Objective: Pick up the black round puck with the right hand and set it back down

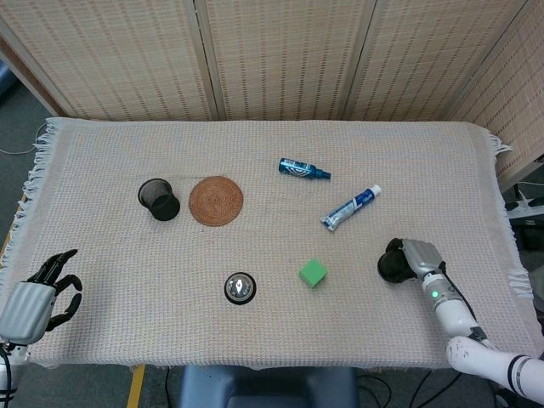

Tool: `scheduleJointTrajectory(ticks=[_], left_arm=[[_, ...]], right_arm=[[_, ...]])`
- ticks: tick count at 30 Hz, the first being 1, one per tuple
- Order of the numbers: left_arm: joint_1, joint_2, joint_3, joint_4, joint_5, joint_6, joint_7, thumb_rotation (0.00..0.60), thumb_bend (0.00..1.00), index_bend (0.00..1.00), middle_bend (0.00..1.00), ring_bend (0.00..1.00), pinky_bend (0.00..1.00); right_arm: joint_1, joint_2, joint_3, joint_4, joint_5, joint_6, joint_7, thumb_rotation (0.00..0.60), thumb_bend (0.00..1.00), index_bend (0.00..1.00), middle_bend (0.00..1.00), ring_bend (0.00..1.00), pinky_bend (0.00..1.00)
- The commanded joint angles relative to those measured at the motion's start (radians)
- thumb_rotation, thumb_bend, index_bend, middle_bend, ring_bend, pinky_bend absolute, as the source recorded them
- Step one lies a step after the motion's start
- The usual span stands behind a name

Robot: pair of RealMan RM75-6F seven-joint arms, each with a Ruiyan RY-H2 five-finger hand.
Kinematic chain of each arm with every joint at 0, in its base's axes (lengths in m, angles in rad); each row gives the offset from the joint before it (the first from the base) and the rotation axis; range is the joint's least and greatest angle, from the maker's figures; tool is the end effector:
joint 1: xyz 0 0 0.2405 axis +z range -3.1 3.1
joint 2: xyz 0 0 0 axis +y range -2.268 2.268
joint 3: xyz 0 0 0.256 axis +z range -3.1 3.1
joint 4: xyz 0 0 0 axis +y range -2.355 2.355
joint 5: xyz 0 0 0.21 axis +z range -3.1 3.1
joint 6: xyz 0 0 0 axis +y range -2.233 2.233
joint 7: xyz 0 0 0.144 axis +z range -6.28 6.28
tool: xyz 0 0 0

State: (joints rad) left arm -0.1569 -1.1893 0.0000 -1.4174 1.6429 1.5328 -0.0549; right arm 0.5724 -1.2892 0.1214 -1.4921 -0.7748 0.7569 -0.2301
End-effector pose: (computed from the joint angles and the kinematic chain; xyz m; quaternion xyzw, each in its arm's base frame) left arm -0.3119 0.1947 0.1452 -0.6598 -0.3152 -0.4102 0.5450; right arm -0.2957 -0.3166 0.0523 0.6282 -0.5733 0.2133 0.4808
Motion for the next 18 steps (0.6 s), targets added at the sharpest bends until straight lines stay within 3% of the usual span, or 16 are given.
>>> scheduleJointTrajectory(ticks=[1, 8, 12, 18], left_arm=[[0.0, 0.0, 0.0, 0.0, 0.0, 0.0, 0.0, 0.6, 0.42, 0.54, 0.11, 0.14, 0.52], [-0.001, 0.0, 0.001, 0.0, 0.0, -0.003, 0.002, 0.6, 0.42, 0.54, 0.11, 0.14, 0.52], [-0.001, -0.001, 0.002, 0.0, 0.0, -0.004, 0.003, 0.6, 0.42, 0.54, 0.11, 0.14, 0.52], [-0.002, -0.001, 0.002, -0.001, 0.0, -0.006, 0.004, 0.6, 0.42, 0.54, 0.11, 0.14, 0.52]], right_arm=[[0.001, 0.002, -0.002, -0.001, 0.001, -0.002, 0.0, 0.6, 0.19, 0.27, 0.21, 0.18, 0.51], [0.018, 0.041, -0.025, -0.025, 0.008, -0.053, 0.008, 0.6, 0.19, 0.02, 0.06, 0.03, 0.25], [0.023, 0.066, -0.03, -0.043, -0.004, -0.078, 0.031, 0.6, 0.19, 0.0, 0.01, 0.0, 0.12], [0.012, 0.085, -0.033, -0.069, -0.054, -0.055, 0.064, 0.6, 0.19, 0.0, 0.0, 0.0, 0.08]])
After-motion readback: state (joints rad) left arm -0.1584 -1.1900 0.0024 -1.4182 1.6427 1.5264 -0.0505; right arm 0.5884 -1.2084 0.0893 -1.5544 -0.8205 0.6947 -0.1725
